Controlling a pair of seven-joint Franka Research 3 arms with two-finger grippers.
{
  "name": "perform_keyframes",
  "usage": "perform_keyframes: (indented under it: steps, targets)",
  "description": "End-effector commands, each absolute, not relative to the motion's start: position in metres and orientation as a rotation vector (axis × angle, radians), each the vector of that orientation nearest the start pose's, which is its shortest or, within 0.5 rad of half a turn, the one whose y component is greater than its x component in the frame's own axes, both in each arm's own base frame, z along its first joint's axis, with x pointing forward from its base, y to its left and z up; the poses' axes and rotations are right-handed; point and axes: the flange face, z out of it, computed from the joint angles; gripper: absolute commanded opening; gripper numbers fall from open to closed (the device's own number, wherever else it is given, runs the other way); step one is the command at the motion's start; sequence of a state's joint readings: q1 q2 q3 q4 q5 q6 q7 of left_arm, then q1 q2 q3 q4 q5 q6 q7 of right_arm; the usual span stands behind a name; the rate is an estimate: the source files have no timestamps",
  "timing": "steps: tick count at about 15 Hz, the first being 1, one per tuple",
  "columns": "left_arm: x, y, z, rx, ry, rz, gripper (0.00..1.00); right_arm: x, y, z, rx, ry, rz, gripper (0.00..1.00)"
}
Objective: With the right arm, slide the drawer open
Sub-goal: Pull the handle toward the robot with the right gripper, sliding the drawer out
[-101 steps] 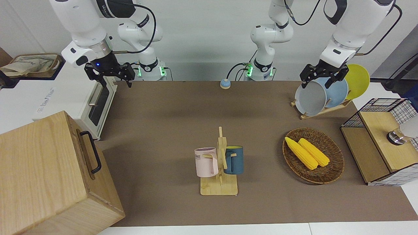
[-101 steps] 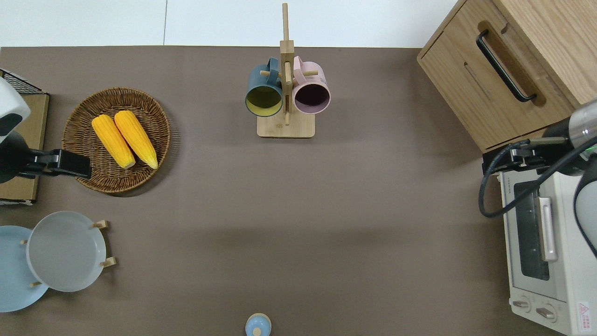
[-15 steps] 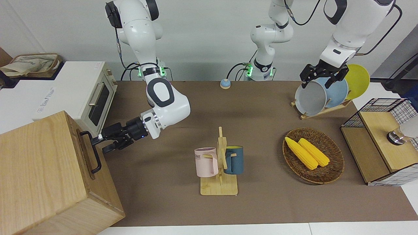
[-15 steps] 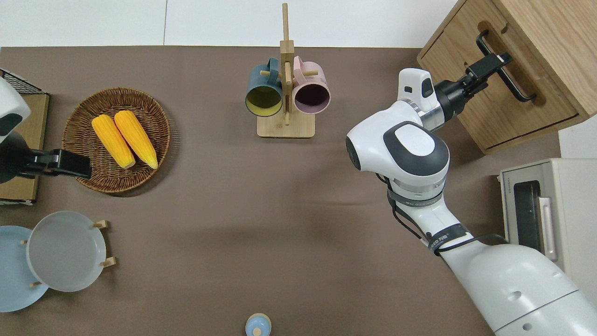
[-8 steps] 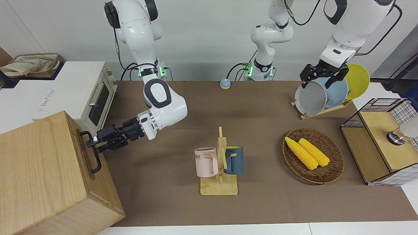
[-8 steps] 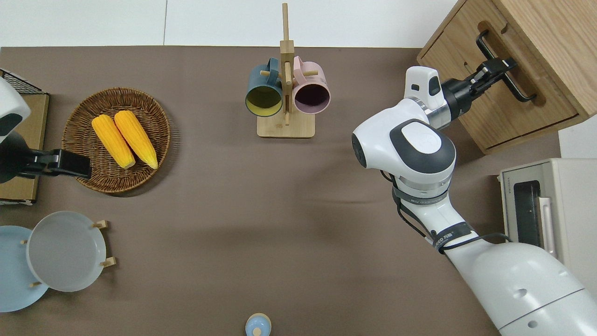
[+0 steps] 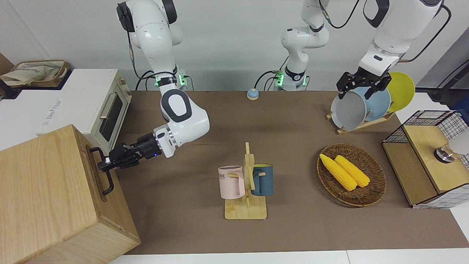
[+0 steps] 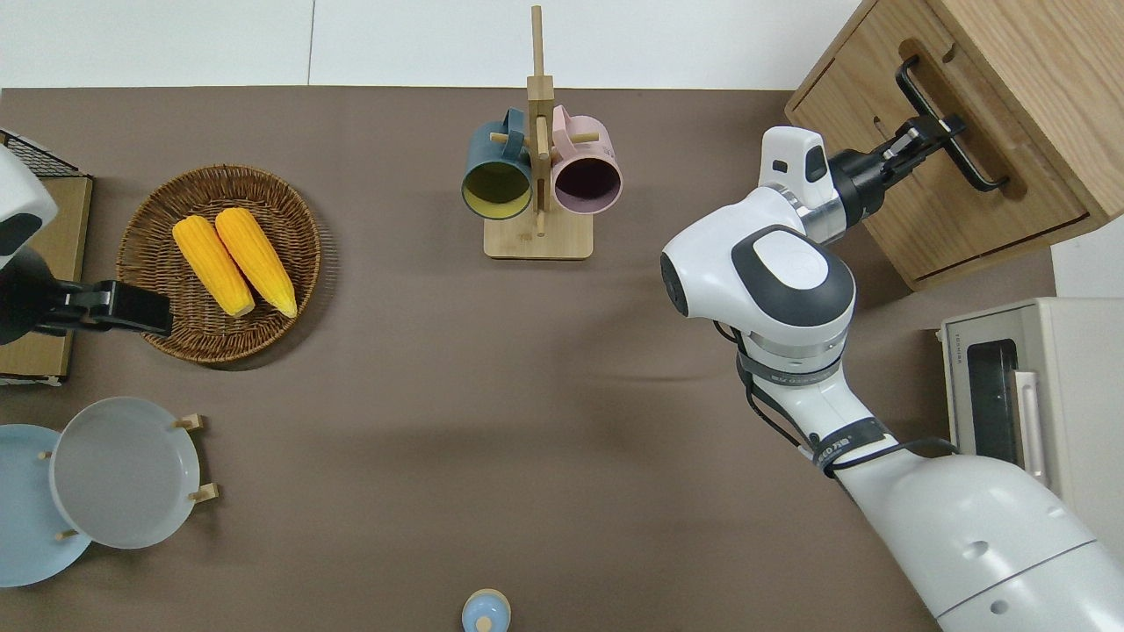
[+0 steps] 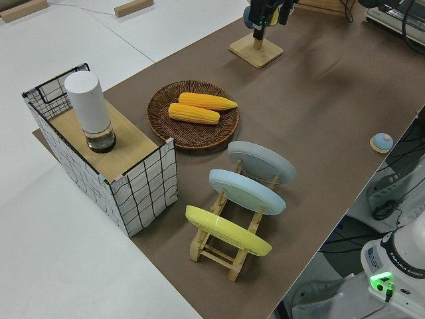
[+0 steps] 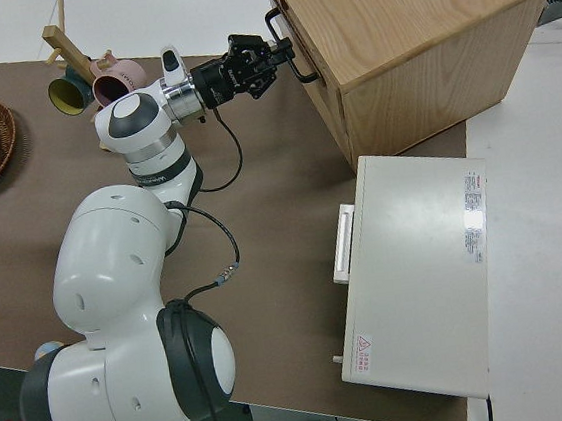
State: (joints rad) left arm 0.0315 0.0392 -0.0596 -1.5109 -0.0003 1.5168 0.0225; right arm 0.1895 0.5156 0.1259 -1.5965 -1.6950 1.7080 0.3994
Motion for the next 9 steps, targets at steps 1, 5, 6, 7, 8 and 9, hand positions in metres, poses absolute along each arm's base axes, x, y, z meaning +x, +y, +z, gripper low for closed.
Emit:
perform_keyframes:
  steps: [1,5,6,7,8,9]
  targets:
    - [0.563,-0.014,0.63,-3.126,0.097,0.06,0.99,0.686,0.14,0.397,1.52,0.52,0.292,0.0]
    - [0.563,-0.014,0.63,-3.126,0.097,0.06,0.99,0.672,0.173,0.398,1.525,0.503,0.282,0.0]
    - [0.563,-0.014,0.629,-3.126,0.097,0.062,0.99,0.666,0.188,0.397,1.535,0.513,0.289,0.0]
    - [0.563,-0.014,0.63,-3.126,0.097,0.06,0.99,0.661,0.2,0.398,1.525,0.513,0.292,0.0]
    - [0.563,-0.014,0.63,-3.126,0.097,0.06,0.99,0.655,0.209,0.399,1.523,0.5,0.282,0.0]
    - [0.563,-0.014,0.629,-3.126,0.097,0.062,0.99,0.649,0.218,0.399,1.531,0.492,0.273,0.0]
